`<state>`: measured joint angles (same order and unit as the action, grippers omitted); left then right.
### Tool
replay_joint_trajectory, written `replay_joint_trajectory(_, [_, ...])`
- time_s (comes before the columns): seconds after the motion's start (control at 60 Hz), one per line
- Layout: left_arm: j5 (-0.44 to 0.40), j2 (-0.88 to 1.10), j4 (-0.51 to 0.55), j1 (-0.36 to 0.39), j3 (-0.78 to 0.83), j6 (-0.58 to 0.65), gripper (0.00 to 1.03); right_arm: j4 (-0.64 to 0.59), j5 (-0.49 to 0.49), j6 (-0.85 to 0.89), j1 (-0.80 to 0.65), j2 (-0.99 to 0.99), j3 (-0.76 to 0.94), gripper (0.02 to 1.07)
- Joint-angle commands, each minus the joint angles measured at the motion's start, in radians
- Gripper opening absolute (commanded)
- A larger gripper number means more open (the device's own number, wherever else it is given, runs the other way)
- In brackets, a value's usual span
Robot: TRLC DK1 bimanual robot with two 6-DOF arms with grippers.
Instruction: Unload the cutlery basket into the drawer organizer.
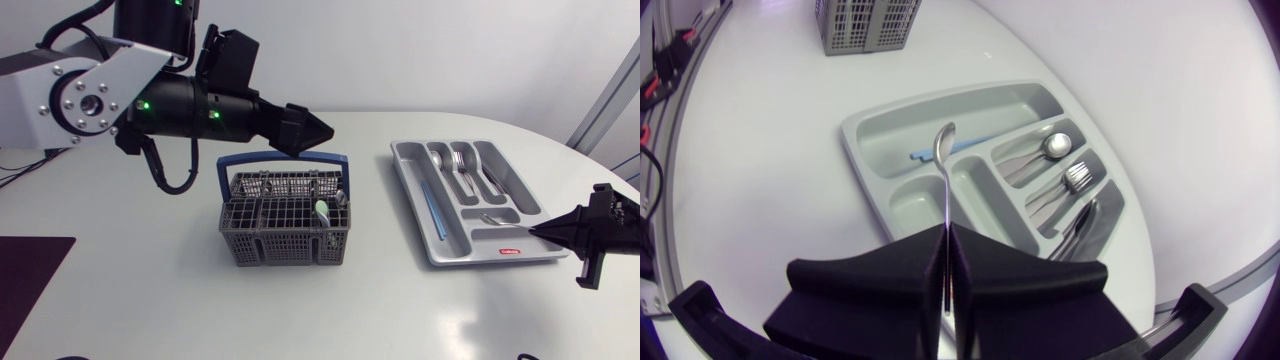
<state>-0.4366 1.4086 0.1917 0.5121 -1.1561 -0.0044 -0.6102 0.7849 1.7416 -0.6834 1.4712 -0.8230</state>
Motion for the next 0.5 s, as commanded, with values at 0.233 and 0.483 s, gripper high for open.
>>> replay_joint_trajectory(0.233, [0.018, 0.009, -0.006, 0.011, 0.032, 0.049, 0.99, 0.056, -0.072, 0.231, -0.001, 0.077, 0.027, 0.07])
replay_joint_trajectory(0.483, [0.018, 0.046, -0.020, 0.011, 0.029, 0.050, 0.99, 0.110, -0.173, 0.286, 0.021, 0.140, 0.018, 0.07])
